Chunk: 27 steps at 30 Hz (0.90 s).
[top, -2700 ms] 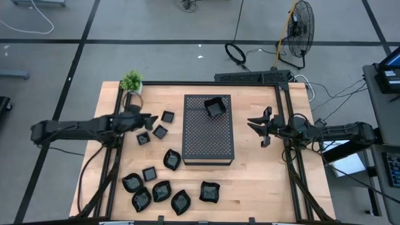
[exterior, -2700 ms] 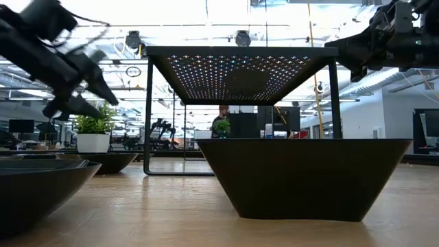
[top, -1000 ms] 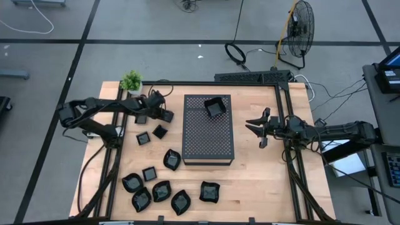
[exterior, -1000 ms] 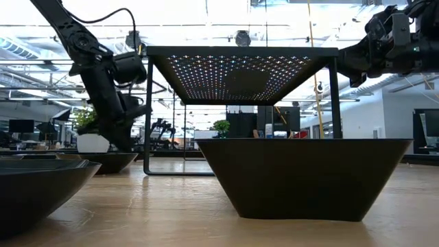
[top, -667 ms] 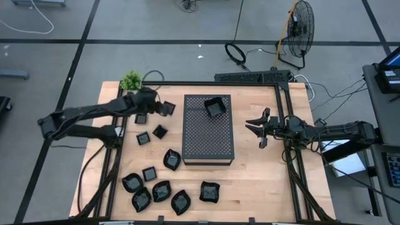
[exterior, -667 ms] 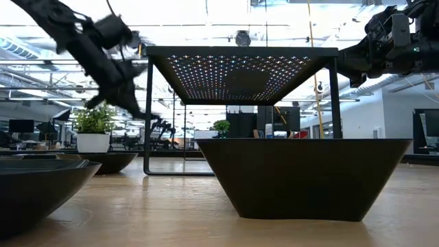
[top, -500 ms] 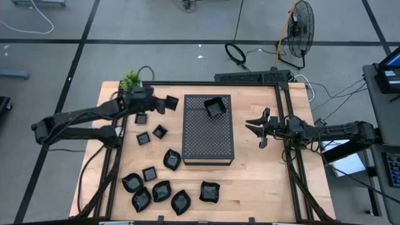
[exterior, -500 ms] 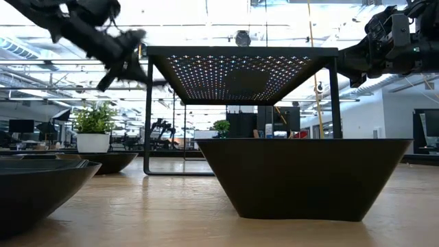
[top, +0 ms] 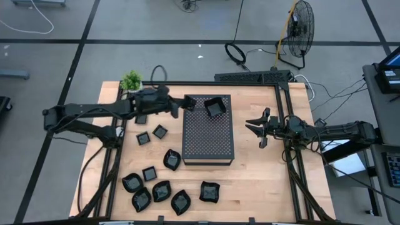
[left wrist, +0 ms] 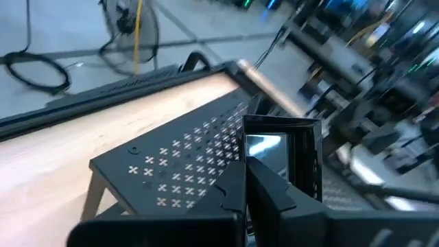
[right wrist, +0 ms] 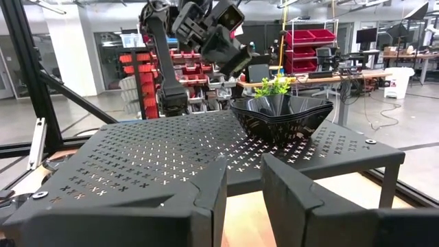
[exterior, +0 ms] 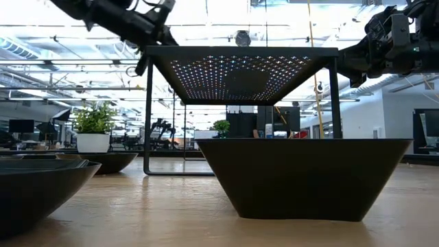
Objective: Pick & Place Mini shaped plates
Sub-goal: Put the black square plate on the shelf
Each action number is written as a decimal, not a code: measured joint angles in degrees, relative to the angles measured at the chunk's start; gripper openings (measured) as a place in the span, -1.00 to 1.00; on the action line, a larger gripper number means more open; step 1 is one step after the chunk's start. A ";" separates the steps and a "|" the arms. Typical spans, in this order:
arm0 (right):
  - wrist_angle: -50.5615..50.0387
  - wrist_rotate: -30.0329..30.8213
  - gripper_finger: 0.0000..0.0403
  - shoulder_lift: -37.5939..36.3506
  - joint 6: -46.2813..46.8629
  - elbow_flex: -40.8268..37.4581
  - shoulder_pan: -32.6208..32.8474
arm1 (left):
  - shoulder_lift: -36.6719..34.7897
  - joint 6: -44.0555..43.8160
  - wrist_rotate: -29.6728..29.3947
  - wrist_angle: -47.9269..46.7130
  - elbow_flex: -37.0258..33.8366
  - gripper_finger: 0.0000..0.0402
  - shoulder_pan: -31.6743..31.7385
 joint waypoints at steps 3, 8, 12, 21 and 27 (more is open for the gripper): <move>-0.02 -0.04 -0.62 0.00 1.30 0.00 0.00 | 3.19 1.32 -0.10 -6.00 3.99 -0.97 0.12; -0.01 -0.16 -0.62 0.00 1.70 0.00 0.00 | 7.03 0.65 -0.09 -9.06 5.43 -0.98 0.04; 0.51 -0.17 -0.62 0.00 1.40 0.00 0.00 | 9.59 -0.44 -0.09 -8.87 5.47 -0.92 0.04; 0.71 -0.20 -0.62 0.00 1.31 0.00 0.00 | 11.11 -0.54 -0.07 -8.03 5.47 -0.90 0.04; 0.84 -0.20 -0.62 0.00 1.31 0.00 0.00 | 10.20 0.04 -0.07 -7.80 5.49 -0.79 0.04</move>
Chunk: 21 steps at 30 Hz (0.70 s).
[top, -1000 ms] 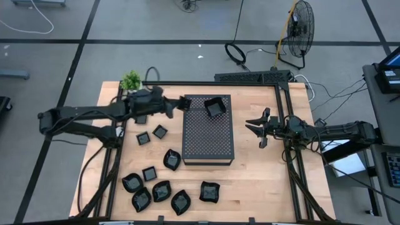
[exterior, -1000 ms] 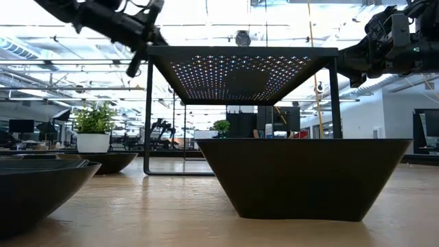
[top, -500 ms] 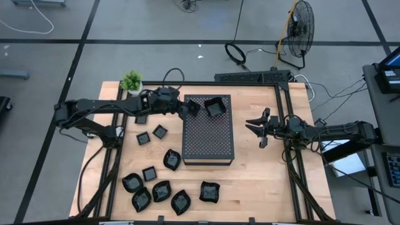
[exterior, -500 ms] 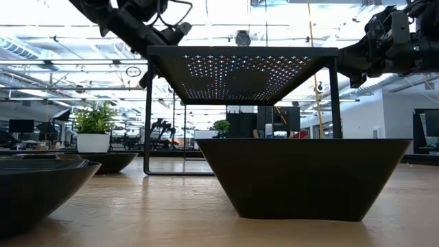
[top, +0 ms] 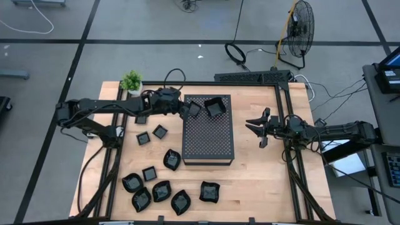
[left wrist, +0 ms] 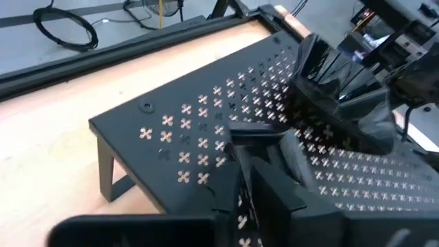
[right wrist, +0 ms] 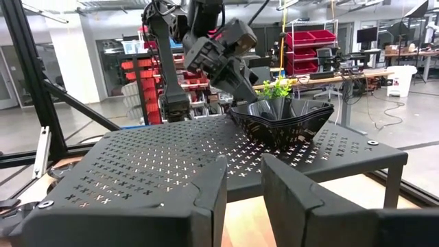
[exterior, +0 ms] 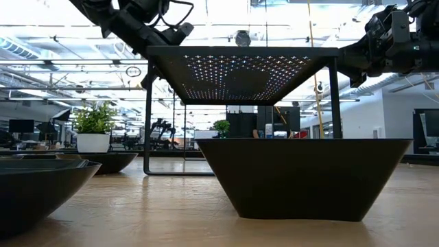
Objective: Pick & Place Mini shaped plates
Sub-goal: Put the black square plate on the shelf, then stack the black square plate on top of the black square plate on the shelf
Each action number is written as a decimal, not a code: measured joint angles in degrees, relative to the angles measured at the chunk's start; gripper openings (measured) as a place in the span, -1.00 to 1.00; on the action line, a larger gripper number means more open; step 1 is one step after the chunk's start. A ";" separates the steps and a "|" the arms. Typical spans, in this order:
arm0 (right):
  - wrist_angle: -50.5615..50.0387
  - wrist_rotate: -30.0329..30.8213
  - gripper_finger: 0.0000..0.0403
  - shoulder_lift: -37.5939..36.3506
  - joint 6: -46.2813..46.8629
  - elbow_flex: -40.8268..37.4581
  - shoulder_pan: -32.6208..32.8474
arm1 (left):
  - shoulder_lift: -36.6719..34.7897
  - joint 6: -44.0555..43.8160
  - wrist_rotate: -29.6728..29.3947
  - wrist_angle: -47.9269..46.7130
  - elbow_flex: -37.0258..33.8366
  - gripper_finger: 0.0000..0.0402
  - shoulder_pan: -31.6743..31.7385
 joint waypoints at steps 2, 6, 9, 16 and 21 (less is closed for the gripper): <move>0.02 0.00 -0.62 -0.02 0.03 0.00 0.00 | 0.09 0.02 -0.11 -0.35 -0.02 -0.66 0.00; 0.02 0.00 -0.62 -0.02 0.89 0.00 0.00 | 0.01 0.71 -1.46 -0.21 -0.02 -0.33 0.00; 0.02 0.00 -0.62 0.00 1.03 0.00 0.00 | -1.83 3.77 -1.49 -2.10 -0.05 -0.12 0.03; 0.40 -0.01 -0.62 -0.02 1.04 0.00 0.00 | -15.62 2.77 -6.62 -22.15 -0.02 0.09 -0.27; 0.92 -0.01 -0.62 -0.02 1.05 -0.01 0.00 | -22.80 -13.03 -16.58 -49.03 -0.02 0.08 -2.27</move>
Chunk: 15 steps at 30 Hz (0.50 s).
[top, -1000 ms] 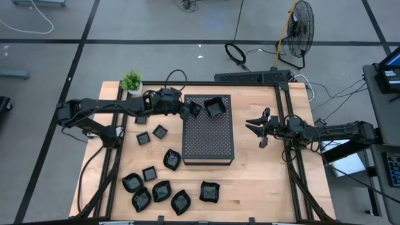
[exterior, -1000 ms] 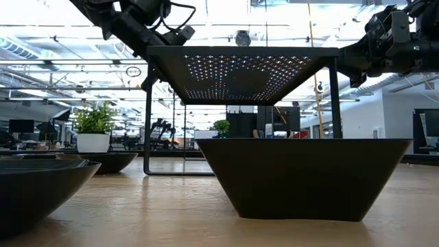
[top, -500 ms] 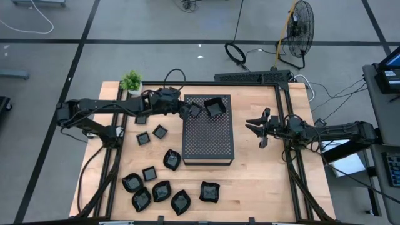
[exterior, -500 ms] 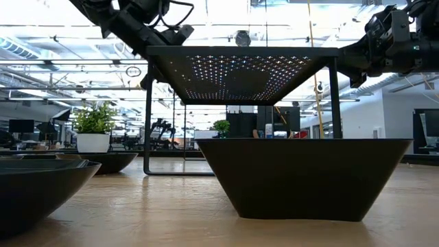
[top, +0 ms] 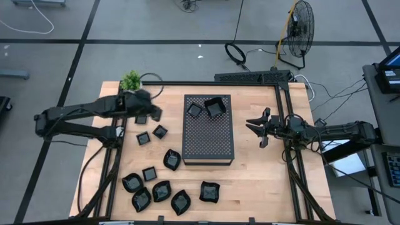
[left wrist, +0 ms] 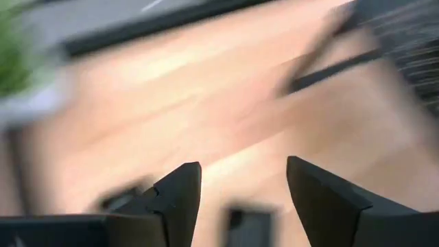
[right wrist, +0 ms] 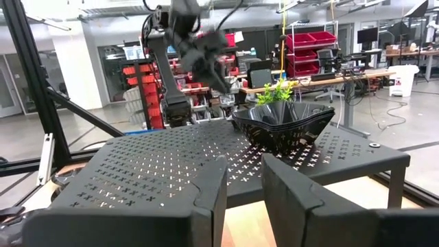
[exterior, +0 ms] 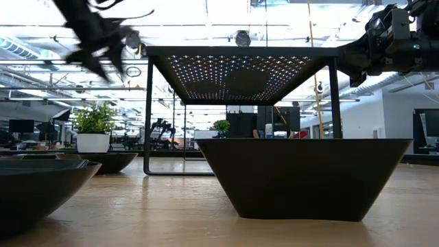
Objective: Pick & Place Mini shaped plates
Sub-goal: Stack the black square plate on top of the black square plate on the shelf
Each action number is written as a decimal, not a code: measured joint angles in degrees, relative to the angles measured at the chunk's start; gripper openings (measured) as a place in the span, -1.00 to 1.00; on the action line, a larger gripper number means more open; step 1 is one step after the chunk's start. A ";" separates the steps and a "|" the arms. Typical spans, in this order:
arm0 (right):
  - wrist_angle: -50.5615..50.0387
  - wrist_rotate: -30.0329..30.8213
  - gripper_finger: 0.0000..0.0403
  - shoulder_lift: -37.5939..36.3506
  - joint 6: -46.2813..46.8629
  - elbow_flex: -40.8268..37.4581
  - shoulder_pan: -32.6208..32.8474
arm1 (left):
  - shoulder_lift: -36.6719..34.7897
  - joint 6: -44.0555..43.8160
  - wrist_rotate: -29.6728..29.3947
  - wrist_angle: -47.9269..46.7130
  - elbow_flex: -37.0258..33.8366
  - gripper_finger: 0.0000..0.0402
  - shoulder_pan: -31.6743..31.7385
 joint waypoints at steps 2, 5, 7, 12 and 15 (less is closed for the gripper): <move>-0.04 0.01 -0.62 0.00 0.00 0.01 0.00 | -0.56 -8.31 -2.85 -9.22 0.00 0.06 -0.94; 0.00 0.01 -0.62 0.00 -0.03 0.00 0.00 | 0.36 -16.17 -4.74 -17.03 -0.28 0.02 -2.32; -0.03 0.01 -0.62 0.02 -0.17 0.00 0.00 | 1.44 -18.17 -5.40 -17.00 -1.39 -0.01 -2.98; -0.04 0.01 -0.62 0.02 -0.06 -0.01 0.00 | 5.47 -18.58 -5.82 -10.31 -6.52 -0.07 -2.91; -0.03 0.01 -0.62 0.01 -0.05 -0.01 0.00 | 8.38 -18.74 -4.83 -6.19 -9.72 -0.07 -2.07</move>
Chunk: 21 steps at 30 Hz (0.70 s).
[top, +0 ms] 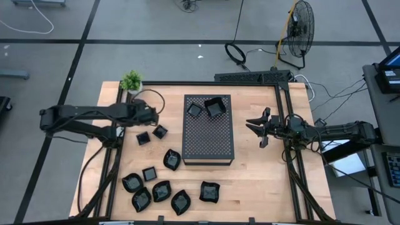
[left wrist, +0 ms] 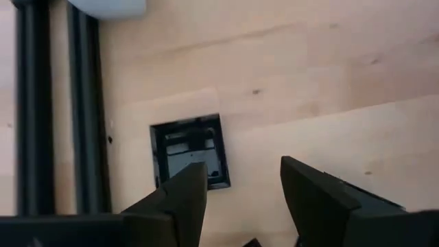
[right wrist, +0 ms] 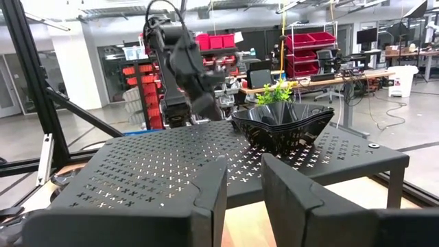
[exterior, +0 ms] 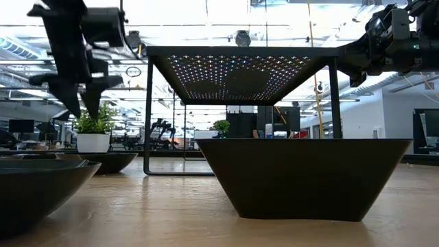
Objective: Pick & Place Mini shaped plates
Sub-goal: Stack the black square plate on top of the black square plate on the shelf
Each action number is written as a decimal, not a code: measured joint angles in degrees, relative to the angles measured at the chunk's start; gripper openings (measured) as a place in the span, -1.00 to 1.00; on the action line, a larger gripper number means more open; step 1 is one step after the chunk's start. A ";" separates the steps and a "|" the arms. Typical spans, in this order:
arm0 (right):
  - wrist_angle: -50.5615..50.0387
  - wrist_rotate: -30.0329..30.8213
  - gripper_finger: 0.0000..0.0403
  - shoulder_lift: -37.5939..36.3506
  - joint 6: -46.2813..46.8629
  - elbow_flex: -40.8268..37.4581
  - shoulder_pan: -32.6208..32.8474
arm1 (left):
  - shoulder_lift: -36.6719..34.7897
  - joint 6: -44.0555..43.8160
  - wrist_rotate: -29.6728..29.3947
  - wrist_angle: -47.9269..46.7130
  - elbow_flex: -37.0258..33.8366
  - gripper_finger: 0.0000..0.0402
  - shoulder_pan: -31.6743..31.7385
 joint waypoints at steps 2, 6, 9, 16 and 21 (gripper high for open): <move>0.01 0.00 -0.62 0.00 0.01 0.00 0.00 | 2.01 -0.24 0.59 2.34 -1.69 -0.07 0.93; 0.01 0.00 -0.62 0.01 0.01 0.02 0.00 | 5.96 -0.19 2.69 6.80 -4.00 -0.07 2.59; -0.01 0.00 -0.62 0.01 0.04 0.01 0.00 | 9.04 -0.01 3.07 6.96 -4.34 -0.07 3.58; 0.01 -0.01 -0.62 -0.01 0.04 0.00 0.00 | 13.82 3.71 2.13 6.31 -4.34 -0.07 6.18; 0.01 0.00 -0.62 0.01 0.04 0.00 0.00 | 13.43 1.57 -1.48 -0.88 -4.34 -0.07 9.27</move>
